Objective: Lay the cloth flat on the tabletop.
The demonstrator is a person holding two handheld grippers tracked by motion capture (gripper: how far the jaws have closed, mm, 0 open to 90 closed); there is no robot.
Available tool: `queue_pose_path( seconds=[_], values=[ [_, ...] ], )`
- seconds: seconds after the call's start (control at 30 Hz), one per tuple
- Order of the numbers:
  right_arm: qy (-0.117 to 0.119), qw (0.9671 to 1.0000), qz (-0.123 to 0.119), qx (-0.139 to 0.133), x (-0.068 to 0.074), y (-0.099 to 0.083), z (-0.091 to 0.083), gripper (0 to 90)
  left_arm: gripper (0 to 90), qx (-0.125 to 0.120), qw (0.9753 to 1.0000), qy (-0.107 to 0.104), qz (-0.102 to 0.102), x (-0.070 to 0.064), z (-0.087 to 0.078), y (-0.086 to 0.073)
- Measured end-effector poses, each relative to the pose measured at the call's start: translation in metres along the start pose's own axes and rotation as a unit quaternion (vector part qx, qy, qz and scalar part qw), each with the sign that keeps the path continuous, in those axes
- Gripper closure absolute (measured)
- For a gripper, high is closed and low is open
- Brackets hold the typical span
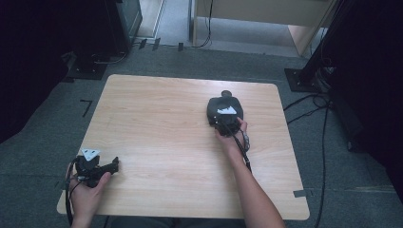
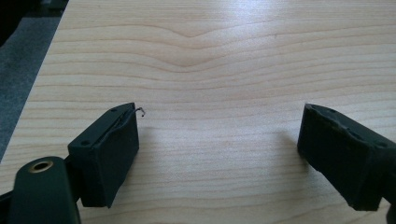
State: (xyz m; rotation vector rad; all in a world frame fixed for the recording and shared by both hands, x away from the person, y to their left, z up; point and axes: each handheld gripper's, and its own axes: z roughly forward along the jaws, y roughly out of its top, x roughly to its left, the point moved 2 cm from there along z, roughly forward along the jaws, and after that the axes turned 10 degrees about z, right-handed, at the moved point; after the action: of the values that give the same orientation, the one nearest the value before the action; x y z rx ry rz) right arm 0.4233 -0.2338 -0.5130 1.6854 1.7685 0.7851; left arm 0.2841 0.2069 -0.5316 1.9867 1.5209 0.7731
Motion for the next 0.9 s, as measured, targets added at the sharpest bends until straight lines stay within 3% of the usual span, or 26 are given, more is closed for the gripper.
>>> queue_pose_path(
  seconds=[0.1, 0.2, 0.23, 0.27, 0.3, 0.33, 0.43, 0.5, 0.53, 0.63, 0.67, 0.73, 0.77, 0.8, 0.83, 0.87, 0.9],
  values=[
    [0.026, 0.9994, 0.016, -0.018, -0.013, 0.001, -0.01, 74.4, 12.6, -0.002, 0.9999, -0.011, 0.012, 0.0, -0.004, -0.004],
    [0.039, 0.9988, 0.016, -0.025, -0.012, -0.001, -0.017, 75.3, 11.4, 0.004, 0.9999, 0.006, 0.009, 0.0, -0.005, -0.003],
    [0.053, 0.9979, 0.014, -0.034, -0.008, -0.004, -0.027, 75.5, 11.5, 0.004, 0.9999, 0.01, 0.007, 0.0, -0.007, -0.002],
    [0.053, 0.9979, 0.014, -0.034, -0.008, -0.004, -0.027, 75.5, 11.5, 0.001, 1.0, 0.008, 0.001, -0.001, -0.007, -0.001],
    [0.07, 0.9966, 0.009, -0.042, -0.002, -0.008, -0.039, 75.7, 11.5, -0.013, 0.9999, -0.008, -0.008, -0.005, -0.01, 0.004],
    [0.078, 0.996, 0.009, -0.044, 0.001, -0.009, -0.044, 75.8, 11.5, -0.013, 0.9999, -0.008, -0.008, -0.005, -0.01, 0.004],
    [0.097, 0.9939, 0.004, -0.052, 0.007, -0.013, -0.055, 76.0, 11.5, -0.027, 0.9994, -0.021, 0.002, -0.017, -0.014, 0.014],
    [0.126, 0.99, -0.003, -0.063, 0.017, -0.02, -0.074, 76.2, 11.5, -0.04, 0.9982, -0.044, 0.012, -0.031, -0.015, 0.025],
    [0.126, 0.99, -0.003, -0.063, 0.017, -0.02, -0.074, 76.2, 11.5, -0.04, 0.9982, -0.044, 0.012, -0.031, -0.015, 0.025],
    [0.166, 0.9835, -0.017, -0.069, 0.029, -0.028, -0.099, 76.2, 11.6, -0.054, 0.9957, -0.067, 0.034, -0.051, -0.013, 0.047],
    [0.166, 0.9835, -0.017, -0.069, 0.029, -0.028, -0.099, 76.2, 11.6, -0.054, 0.9957, -0.067, 0.034, -0.051, -0.013, 0.047],
    [0.191, 0.9794, -0.018, -0.064, 0.034, -0.032, -0.109, 76.2, 11.7, -0.066, 0.9934, -0.081, 0.047, -0.063, -0.014, 0.062],
    [0.221, 0.9732, -0.029, -0.059, 0.042, -0.036, -0.122, 76.2, 12.5, -0.081, 0.9908, -0.095, 0.053, -0.072, -0.016, 0.073],
    [0.221, 0.9732, -0.029, -0.059, 0.042, -0.036, -0.122, 76.2, 12.7, -0.081, 0.9908, -0.095, 0.053, -0.072, -0.016, 0.073],
    [0.253, 0.965, -0.039, -0.056, 0.05, -0.042, -0.134, 76.1, 13.1, -0.096, 0.9869, -0.114, 0.063, -0.082, -0.019, 0.084],
    [0.253, 0.965, -0.039, -0.056, 0.05, -0.042, -0.134, 76.1, 13.1, -0.096, 0.9869, -0.114, 0.063, -0.082, -0.019, 0.084],
    [0.279, 0.9582, -0.04, -0.051, 0.055, -0.045, -0.142, 76.1, 13.1, -0.1, 0.9857, -0.119, 0.064, -0.086, -0.02, 0.087]
  ],
)
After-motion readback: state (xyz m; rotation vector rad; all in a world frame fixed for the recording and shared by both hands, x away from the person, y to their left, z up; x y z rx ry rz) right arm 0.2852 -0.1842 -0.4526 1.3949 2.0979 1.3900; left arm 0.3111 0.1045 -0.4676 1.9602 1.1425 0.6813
